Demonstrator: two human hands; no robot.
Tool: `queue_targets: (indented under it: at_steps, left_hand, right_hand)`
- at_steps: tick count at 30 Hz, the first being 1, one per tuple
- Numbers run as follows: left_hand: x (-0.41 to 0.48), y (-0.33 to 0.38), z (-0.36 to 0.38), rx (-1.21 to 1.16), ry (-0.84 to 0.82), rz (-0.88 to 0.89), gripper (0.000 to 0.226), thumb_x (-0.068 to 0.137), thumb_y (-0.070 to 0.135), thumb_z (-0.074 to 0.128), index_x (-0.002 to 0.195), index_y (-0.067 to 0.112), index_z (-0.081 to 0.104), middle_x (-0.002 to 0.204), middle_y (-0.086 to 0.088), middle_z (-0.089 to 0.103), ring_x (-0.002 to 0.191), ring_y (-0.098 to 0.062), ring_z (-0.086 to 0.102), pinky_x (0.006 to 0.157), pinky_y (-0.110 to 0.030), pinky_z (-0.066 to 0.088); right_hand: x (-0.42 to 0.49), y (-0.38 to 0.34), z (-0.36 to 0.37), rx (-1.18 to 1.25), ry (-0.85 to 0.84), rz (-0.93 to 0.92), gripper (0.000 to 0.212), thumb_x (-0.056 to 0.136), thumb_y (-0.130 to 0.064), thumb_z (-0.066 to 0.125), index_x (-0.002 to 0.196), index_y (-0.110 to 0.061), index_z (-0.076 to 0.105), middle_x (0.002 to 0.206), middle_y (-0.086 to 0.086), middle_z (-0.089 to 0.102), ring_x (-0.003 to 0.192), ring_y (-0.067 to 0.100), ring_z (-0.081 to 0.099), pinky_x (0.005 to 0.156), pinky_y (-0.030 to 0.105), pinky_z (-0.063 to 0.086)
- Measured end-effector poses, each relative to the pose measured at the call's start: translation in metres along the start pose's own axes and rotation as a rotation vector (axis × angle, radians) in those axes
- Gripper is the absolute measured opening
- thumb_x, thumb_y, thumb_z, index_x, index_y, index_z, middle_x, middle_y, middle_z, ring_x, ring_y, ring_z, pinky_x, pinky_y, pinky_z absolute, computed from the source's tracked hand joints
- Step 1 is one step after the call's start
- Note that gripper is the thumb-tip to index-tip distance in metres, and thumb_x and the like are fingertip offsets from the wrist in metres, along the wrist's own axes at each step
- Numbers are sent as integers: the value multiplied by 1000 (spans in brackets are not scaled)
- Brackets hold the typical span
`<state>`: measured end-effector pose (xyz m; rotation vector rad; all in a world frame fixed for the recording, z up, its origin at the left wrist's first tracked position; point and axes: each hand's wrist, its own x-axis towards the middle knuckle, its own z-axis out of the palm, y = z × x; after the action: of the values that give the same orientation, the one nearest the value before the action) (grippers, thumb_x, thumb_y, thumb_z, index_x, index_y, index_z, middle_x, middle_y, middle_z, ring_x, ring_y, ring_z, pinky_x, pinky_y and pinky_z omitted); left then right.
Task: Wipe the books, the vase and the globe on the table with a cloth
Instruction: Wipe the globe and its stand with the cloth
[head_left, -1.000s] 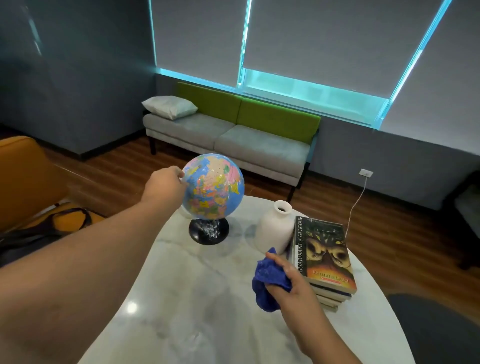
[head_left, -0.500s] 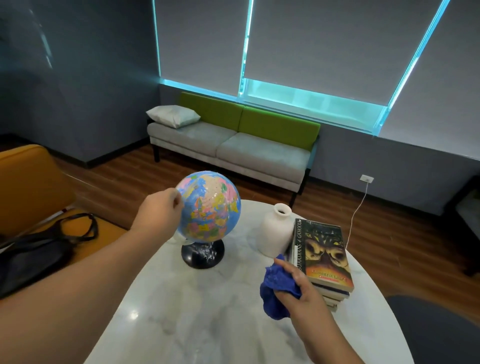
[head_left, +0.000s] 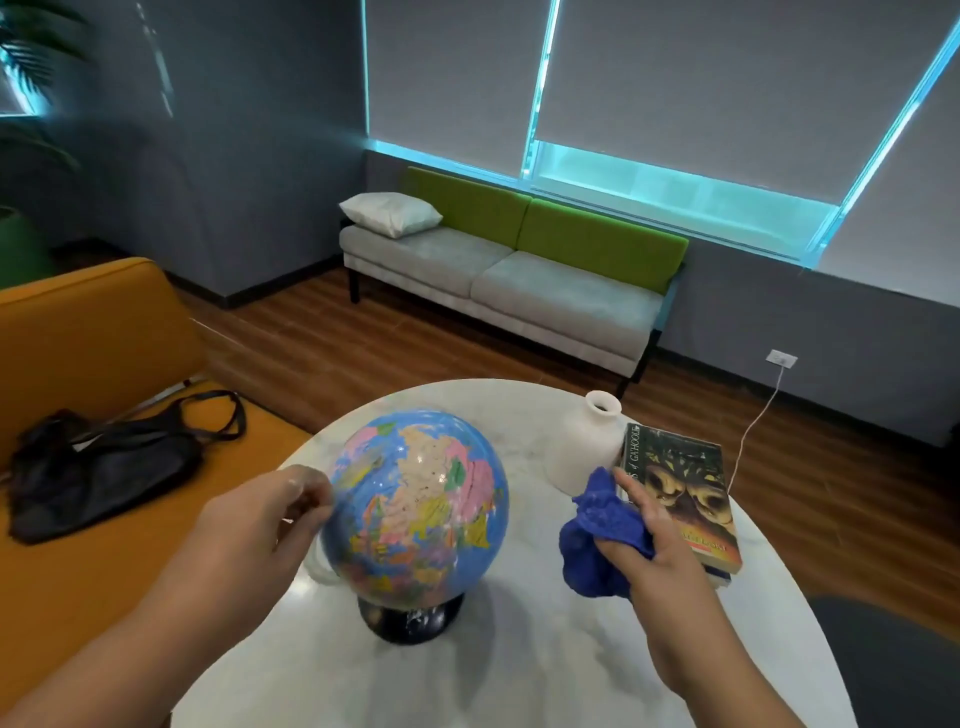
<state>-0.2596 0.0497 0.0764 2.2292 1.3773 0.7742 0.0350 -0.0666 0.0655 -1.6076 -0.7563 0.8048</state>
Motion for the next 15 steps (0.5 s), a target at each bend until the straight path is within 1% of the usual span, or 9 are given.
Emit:
queue_targets:
  at_steps: [3,5,7,9,11,13,14,15]
  left_hand:
    - [-6,-8,-7,34,-50,-1,27,85,15,69,81,39,57,81,24,61,79,6,59,59,-8,41]
    - [-7,-10,-9,21,-40,25,30,83,14,71,82,40,57,82,23,61,83,5,58,60,-7,43]
    - [-4,-3,-6,-24,9,57,30,82,17,73,92,41,58,87,22,60,88,4,57,62,-7,44]
    - [1,9,-3,-121,81,54,28,81,18,75,101,35,64,91,19,61,89,1,56,65,-10,47]
    - [8,19,1,-178,132,48,28,78,15,77,100,29,69,90,16,63,87,-4,57,69,-10,47]
    - [13,24,6,-169,151,32,24,76,12,79,94,26,72,88,15,64,83,-6,58,69,-8,46]
    - [15,25,9,-161,164,15,21,76,10,79,91,24,74,86,14,65,80,-7,58,69,-6,45]
    - [16,25,10,-159,183,-5,18,76,10,79,88,22,75,85,14,65,78,-6,58,69,-4,44]
  right_hand:
    - [-2,-1,5,41,-5,-14,48,90,-5,62,113,-45,52,109,-22,56,99,7,59,85,32,51]
    - [-4,-4,11,42,-24,-35,42,89,-7,63,112,-41,54,109,-20,58,99,6,59,87,34,51]
    - [-4,-8,17,32,-41,-56,36,89,-8,62,110,-37,57,106,-19,60,95,4,61,83,30,51]
    - [-2,-14,23,16,-65,-84,31,89,-9,62,106,-35,60,98,-18,65,89,2,63,77,26,50]
    - [0,-22,29,-8,-85,-117,29,90,-9,61,105,-34,62,93,-18,67,85,-1,63,69,19,50]
    - [3,-30,36,-51,-93,-157,31,89,-7,60,105,-34,62,95,-17,68,84,-3,63,64,13,49]
    - [5,-33,39,-76,-96,-182,34,89,-5,60,107,-33,63,98,-16,68,87,-2,63,66,12,50]
    - [6,-36,43,-110,-99,-212,36,88,-4,59,108,-33,63,103,-15,67,92,1,63,72,15,52]
